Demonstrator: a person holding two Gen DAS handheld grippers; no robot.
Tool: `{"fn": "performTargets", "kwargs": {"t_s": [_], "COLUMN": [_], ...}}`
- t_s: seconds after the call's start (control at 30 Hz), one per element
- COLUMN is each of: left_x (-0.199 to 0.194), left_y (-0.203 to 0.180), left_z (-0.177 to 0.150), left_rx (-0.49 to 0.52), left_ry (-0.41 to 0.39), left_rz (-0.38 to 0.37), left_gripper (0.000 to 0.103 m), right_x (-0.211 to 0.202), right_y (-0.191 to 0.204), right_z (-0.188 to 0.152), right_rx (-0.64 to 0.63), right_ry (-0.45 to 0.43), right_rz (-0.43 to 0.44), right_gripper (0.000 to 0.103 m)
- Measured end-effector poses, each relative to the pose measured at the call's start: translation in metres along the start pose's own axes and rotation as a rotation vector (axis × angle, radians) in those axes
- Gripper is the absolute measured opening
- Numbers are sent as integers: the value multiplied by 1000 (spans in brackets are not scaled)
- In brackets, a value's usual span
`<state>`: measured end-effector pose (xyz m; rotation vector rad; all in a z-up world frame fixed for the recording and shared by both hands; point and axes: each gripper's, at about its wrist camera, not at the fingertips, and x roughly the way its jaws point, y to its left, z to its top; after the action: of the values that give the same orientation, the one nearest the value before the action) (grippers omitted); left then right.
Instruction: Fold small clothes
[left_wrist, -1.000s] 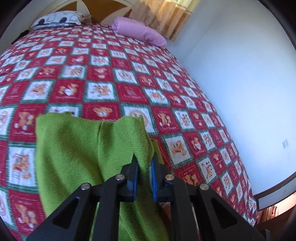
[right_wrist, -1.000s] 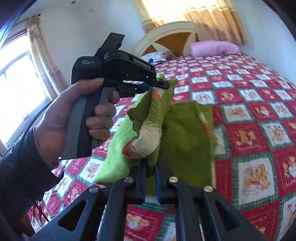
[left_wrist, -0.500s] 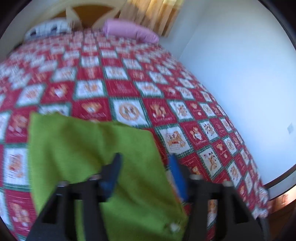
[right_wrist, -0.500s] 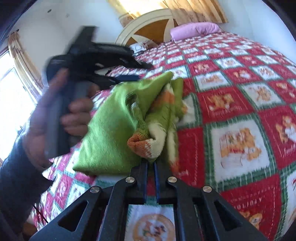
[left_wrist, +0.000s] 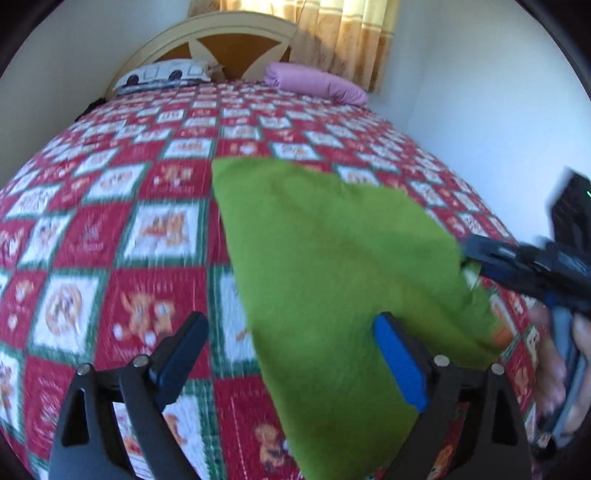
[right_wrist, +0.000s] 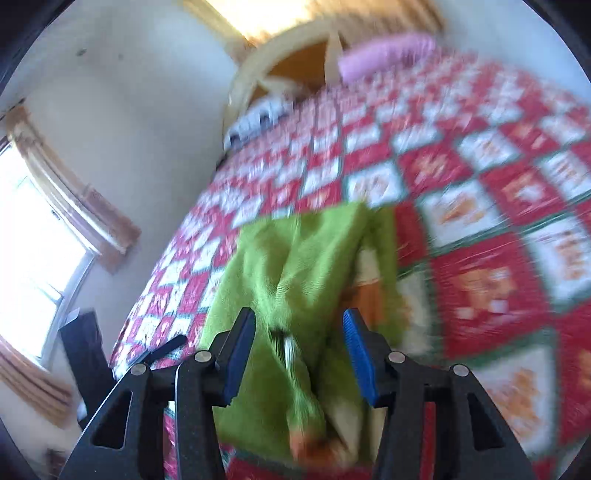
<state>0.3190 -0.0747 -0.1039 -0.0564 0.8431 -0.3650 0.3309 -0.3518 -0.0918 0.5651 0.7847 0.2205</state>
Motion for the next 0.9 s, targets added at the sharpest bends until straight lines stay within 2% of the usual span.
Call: {"fn": "performTargets", "kwargs": {"t_s": [0.03,0.1,0.23,0.33,0.4,0.53,0.57,0.6,0.67,0.7,0.77,0.83,0.9], "left_x": [1,0,2,12,12,7,9,10,13,13,11,5,-10], "left_y": [1,2,-1,-6,-3,0,0,0,-2,-3,-6,-7,-2], "left_z": [-3,-7,-13,-19,-23,-23,-24,-26,-29,-29,-30,-30,-28], "left_rx": [0,-5,18,45,41,40,38,35,39,45,63,72,43], "left_ry": [4,7,17,45,57,49,50,52,56,54,42,21,-51], "left_rz": [-4,-22,-50,-46,-49,-40,-40,-43,-42,-41,-30,-19,-14], "left_gripper": [94,94,95,96,96,100,100,100,100,100,100,100,100], "right_x": [12,18,-8,-4,9,3,3,0,-10,-13,-13,-2,15], "right_y": [-2,-4,1,-14,-22,-20,-14,-6,13,23,41,60,67], "right_z": [4,6,-4,-10,-11,-3,0,2,8,10,11,5,-6], "right_rx": [3,-21,-77,-68,-78,-94,-118,-153,-232,-268,-330,-414,-464], "right_ry": [23,3,-98,-67,-29,-37,-41,-58,-130,-156,-161,-105,-17], "right_rz": [-29,-88,-156,-197,-191,-203,-225,-261,-366,-353,-269,-165,-89], "right_gripper": [13,12,10,11,12,13,13,18,20,20,20,29,29]}}
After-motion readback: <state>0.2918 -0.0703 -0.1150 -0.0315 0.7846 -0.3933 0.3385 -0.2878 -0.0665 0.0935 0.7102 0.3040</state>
